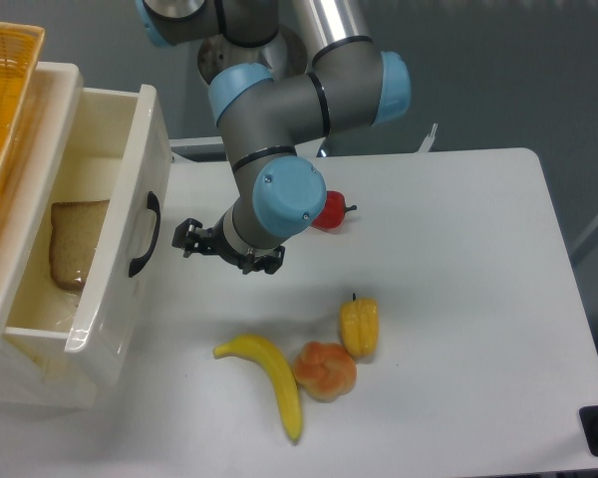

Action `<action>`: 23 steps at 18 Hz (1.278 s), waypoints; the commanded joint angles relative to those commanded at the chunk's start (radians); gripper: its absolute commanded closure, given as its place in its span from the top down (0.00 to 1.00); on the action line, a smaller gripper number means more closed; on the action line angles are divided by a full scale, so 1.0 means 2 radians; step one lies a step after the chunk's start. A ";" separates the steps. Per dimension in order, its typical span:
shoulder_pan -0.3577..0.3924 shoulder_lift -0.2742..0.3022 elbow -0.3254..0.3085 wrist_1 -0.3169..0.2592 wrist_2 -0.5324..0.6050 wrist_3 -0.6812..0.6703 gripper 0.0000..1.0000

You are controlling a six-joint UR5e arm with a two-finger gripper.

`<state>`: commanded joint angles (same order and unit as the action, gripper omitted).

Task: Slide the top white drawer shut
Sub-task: 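Reposition the gripper against the drawer front, then push the drawer front further in until flush with the cabinet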

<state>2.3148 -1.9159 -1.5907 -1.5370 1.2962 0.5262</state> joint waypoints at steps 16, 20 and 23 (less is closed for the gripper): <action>-0.019 -0.002 -0.008 0.010 -0.001 0.001 1.00; -0.023 0.000 -0.008 0.009 -0.002 0.001 1.00; -0.028 0.000 -0.008 0.009 -0.003 0.001 1.00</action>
<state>2.2596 -1.9159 -1.6061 -1.5186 1.2901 0.5277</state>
